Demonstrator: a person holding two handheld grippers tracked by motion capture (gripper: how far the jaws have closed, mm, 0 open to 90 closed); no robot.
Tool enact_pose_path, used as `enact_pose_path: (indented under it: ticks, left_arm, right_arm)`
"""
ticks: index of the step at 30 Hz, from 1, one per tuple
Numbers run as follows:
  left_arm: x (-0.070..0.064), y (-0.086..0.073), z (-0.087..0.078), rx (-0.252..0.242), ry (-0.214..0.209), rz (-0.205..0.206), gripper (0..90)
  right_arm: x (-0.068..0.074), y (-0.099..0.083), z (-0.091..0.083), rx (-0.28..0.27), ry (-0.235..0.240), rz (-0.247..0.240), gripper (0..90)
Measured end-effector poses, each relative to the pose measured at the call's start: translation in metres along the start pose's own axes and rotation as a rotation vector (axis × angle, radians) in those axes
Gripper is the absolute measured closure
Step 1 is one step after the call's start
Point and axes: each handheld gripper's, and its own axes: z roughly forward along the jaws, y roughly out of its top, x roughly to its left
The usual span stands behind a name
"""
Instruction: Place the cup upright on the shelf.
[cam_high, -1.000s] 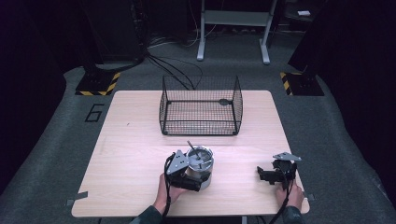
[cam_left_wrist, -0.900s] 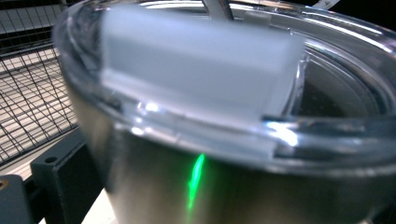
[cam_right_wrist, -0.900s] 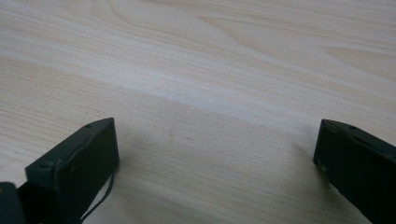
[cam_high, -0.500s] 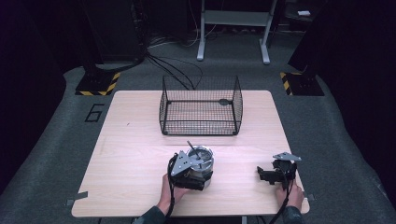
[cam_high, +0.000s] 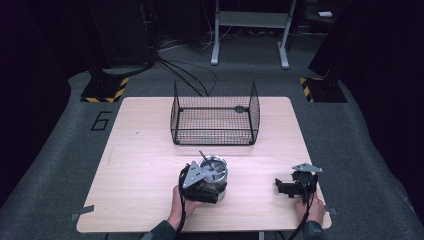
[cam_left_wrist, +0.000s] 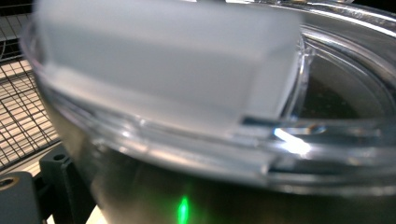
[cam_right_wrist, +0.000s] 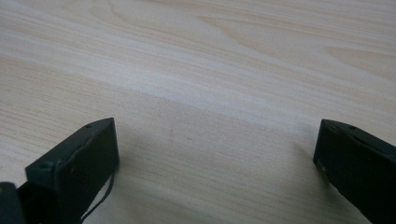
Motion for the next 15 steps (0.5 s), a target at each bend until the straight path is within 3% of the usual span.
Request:
enact_pose_path:
  ticks: [15]
  left_arm:
    - [0.014,0.013,-0.016,-0.014,0.021,0.006,3.7]
  right_arm:
    - [0.0,0.0,0.0,0.0,0.0,0.0,0.0]
